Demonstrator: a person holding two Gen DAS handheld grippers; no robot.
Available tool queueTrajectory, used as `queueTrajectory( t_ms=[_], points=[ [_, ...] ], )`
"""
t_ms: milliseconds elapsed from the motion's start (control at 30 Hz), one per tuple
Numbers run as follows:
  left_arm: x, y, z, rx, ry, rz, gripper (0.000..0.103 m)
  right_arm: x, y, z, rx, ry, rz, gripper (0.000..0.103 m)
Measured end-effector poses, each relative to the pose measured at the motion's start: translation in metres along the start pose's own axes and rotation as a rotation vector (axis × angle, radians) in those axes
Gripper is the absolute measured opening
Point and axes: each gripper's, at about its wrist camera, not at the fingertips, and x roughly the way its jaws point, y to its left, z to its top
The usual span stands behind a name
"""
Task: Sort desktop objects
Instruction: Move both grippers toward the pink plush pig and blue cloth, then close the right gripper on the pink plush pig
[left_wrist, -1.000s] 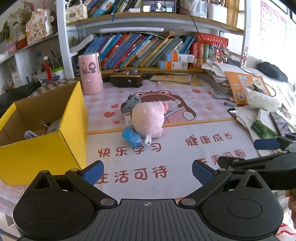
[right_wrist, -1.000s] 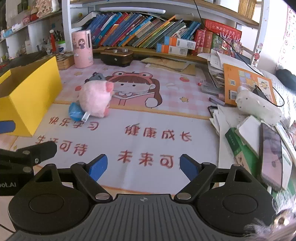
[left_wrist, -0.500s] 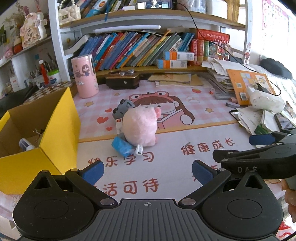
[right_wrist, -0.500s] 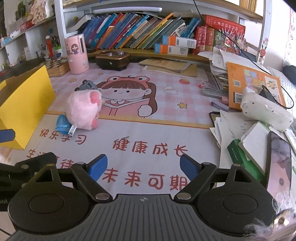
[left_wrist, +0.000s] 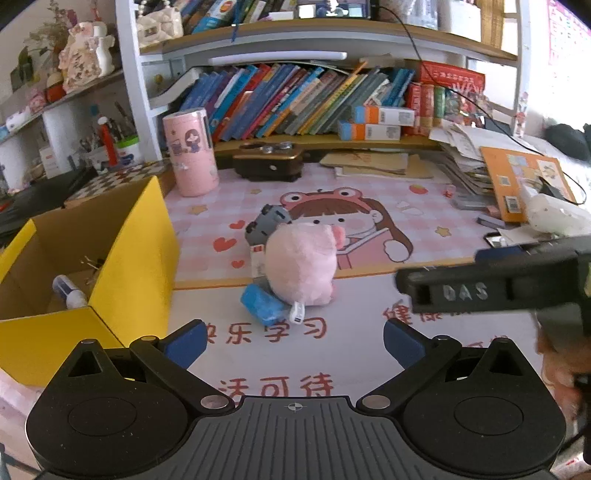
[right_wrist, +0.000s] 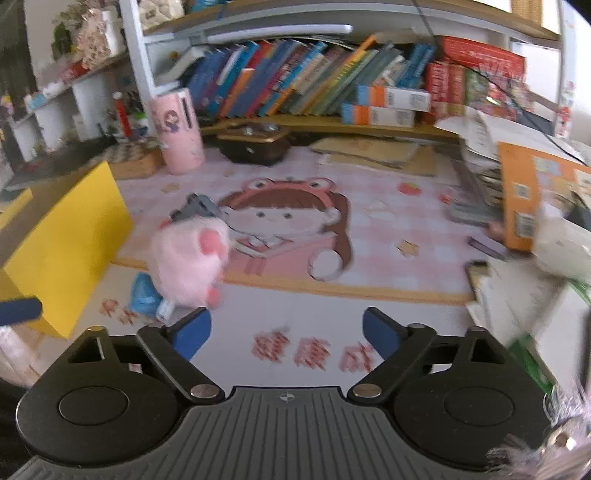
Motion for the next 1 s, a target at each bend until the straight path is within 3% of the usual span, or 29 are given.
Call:
queueTrajectory(
  t_ms=[267,567,833,933,1000],
  points=[
    [0.004,0.007,0.005,-0.013,0.022,0.061,0.103,0.052,0.025,0.031,-0.020,0.030,0.108,0.094],
    [0.008,0.013,0.007,-0.041,0.046,0.163,0.102,0.095,0.039,0.043,-0.025,0.106,0.238,0.095],
    [0.007,0.015,0.007,-0.052,0.062,0.198,0.102,0.118,0.033,0.045,0.091,0.143,0.302,0.097],
    [0.005,0.013,0.008,-0.045,0.058,0.205,0.102,0.117,0.031,0.044,0.127,0.148,0.348,0.084],
    [0.003,0.013,0.008,-0.044,0.052,0.207,0.102,0.114,0.030,0.044,0.135,0.143,0.374,0.069]
  ],
)
